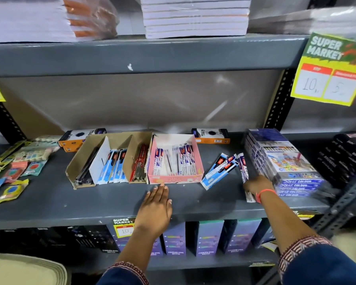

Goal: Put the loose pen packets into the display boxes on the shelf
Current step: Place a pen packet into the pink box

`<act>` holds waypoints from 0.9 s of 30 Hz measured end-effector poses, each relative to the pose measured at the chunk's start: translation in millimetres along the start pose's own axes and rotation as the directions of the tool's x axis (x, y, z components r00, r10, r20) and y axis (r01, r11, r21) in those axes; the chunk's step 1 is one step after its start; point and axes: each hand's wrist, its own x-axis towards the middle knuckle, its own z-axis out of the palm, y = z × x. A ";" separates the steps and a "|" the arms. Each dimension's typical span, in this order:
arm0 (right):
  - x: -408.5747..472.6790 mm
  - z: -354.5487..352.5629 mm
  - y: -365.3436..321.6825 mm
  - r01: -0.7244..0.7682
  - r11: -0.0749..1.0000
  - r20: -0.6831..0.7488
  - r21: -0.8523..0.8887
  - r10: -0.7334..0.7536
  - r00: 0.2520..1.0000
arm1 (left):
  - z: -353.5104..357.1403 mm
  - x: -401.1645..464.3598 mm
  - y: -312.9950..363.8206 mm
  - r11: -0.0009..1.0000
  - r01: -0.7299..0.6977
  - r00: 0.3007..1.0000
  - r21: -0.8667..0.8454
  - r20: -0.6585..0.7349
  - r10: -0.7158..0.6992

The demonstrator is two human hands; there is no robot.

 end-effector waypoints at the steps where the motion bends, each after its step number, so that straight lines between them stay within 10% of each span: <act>1: 0.1 -1.4 1.8 -0.005 0.999 0.001 0.037 0.005 1.000 | 0.1 0.2 -0.2 1.000 0.000 1.000 0.002 -0.002 0.000; 11: -45.7 -9.2 -32.9 0.115 0.709 0.091 0.696 -0.246 0.965 | 4.1 1.1 -3.6 1.000 -0.010 1.000 0.020 -0.013 0.011; 27: -110.0 71.3 -82.8 0.018 0.641 0.345 0.767 -0.436 0.831 | -5.1 -2.0 0.0 0.999 -0.032 0.998 -0.041 -0.049 0.030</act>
